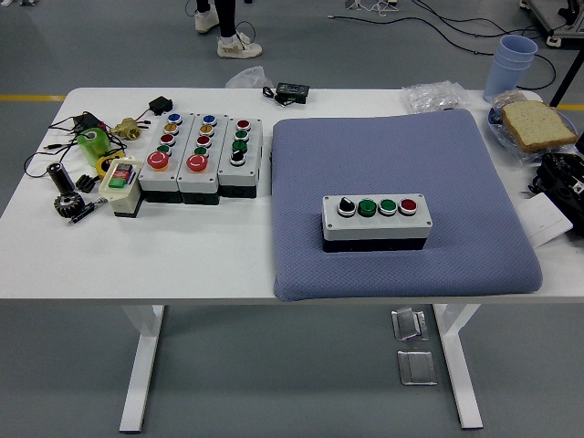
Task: Pick up the button,place it on the desk,press the button,press the button
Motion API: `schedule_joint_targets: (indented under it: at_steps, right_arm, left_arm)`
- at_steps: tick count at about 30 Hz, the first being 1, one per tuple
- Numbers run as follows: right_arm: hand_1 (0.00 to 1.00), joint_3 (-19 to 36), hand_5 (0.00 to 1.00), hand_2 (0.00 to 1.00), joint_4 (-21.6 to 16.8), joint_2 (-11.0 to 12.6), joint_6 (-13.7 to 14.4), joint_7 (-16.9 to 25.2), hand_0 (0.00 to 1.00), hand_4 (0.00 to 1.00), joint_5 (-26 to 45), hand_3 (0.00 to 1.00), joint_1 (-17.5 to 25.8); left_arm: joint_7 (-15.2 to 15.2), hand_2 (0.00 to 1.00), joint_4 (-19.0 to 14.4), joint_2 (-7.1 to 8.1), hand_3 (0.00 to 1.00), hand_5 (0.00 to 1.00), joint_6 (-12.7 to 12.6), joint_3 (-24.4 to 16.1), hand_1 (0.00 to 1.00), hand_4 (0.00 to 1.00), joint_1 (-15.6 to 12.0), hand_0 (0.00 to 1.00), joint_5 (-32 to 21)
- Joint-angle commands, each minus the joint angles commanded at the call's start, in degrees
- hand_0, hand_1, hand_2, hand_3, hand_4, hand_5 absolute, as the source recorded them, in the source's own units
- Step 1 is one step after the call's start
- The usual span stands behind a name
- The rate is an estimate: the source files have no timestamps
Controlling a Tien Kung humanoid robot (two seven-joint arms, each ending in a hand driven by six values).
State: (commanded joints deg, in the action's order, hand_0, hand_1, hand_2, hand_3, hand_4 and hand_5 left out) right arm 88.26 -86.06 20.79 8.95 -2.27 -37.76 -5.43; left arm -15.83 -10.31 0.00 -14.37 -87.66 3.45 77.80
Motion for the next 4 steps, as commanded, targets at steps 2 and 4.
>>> schedule_joint_targets:
  at_steps: [2, 4]
  right_arm:
    - [0.841, 0.0, 0.469, 0.896, 0.0, -0.1, 0.0, 0.0, 0.856, 0.774, 0.0, 0.796, -0.2]
    - [0.841, 0.1, 0.469, 0.896, -0.1, -0.2, 0.1, 0.1, 0.856, 0.774, 0.1, 0.796, -0.3]
  left_arm:
    - [0.0, 0.418, 0.0, 0.00, 0.425, 0.492, 0.0, -0.1, 0.420, 0.256, 0.1, 0.532, -0.1]
    - [0.1, 0.418, 0.0, 0.00, 0.425, 0.492, -0.1, -0.2, 0.420, 0.256, 0.1, 0.532, -0.1]
